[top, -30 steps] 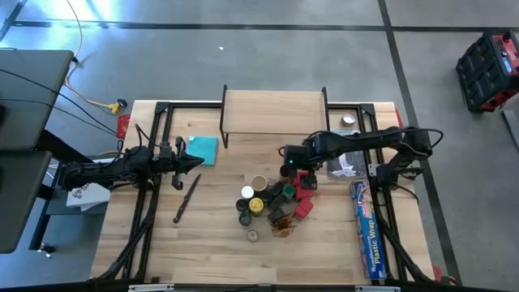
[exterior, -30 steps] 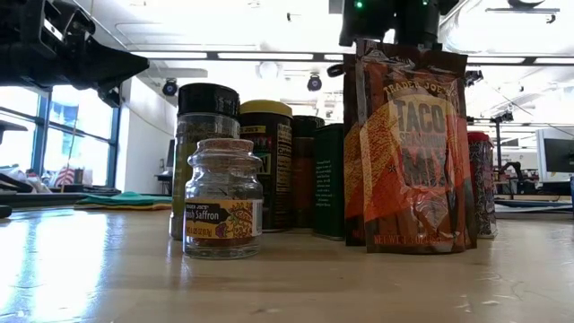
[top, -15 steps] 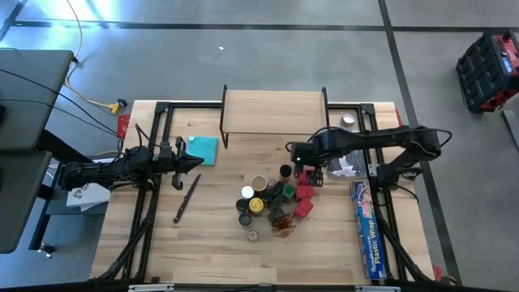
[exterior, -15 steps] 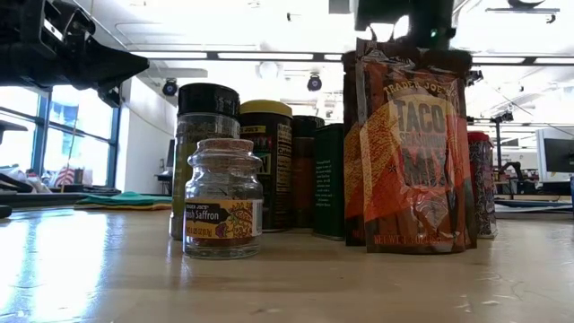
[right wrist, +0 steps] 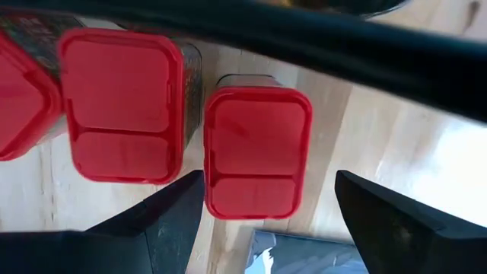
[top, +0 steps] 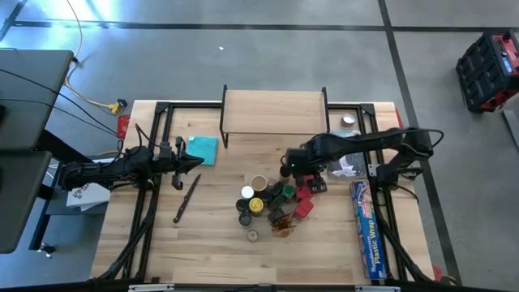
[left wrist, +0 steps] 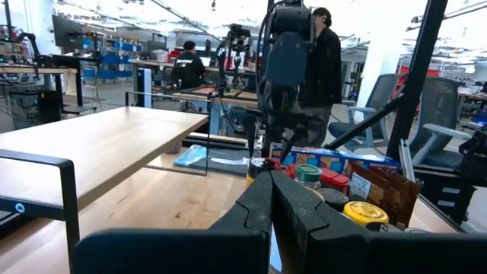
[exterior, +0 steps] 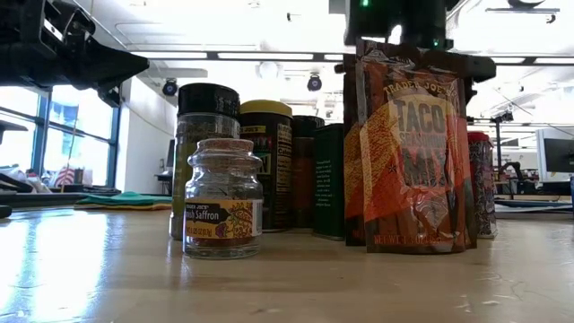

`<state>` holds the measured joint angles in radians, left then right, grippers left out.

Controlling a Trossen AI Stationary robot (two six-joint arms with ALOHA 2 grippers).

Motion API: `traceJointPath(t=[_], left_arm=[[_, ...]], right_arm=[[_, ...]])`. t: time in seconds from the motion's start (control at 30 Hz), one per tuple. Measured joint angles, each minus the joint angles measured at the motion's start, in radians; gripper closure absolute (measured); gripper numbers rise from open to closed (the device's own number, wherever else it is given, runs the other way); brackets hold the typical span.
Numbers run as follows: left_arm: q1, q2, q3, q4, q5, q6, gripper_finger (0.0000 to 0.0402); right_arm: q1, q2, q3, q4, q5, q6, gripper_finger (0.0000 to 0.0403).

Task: Shelf spices
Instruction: Put the red seasoning can on the shelf

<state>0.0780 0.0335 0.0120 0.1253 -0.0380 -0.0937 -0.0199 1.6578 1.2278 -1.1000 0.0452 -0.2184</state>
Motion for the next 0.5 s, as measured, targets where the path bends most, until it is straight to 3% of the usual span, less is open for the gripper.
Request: traceJointPath(t=[0.33,0.5], left_arm=[[0.000,0.000,0.000,0.000,0.000,0.000,0.0401],[0.000,0.000,0.000,0.000,0.000,-0.002,0.0401]], right_arm=[[0.012,0.076,0.000,-0.001,0.004,0.011,0.0117],[0.012,0.097,0.000,0.006,0.005,0.012,0.0170]])
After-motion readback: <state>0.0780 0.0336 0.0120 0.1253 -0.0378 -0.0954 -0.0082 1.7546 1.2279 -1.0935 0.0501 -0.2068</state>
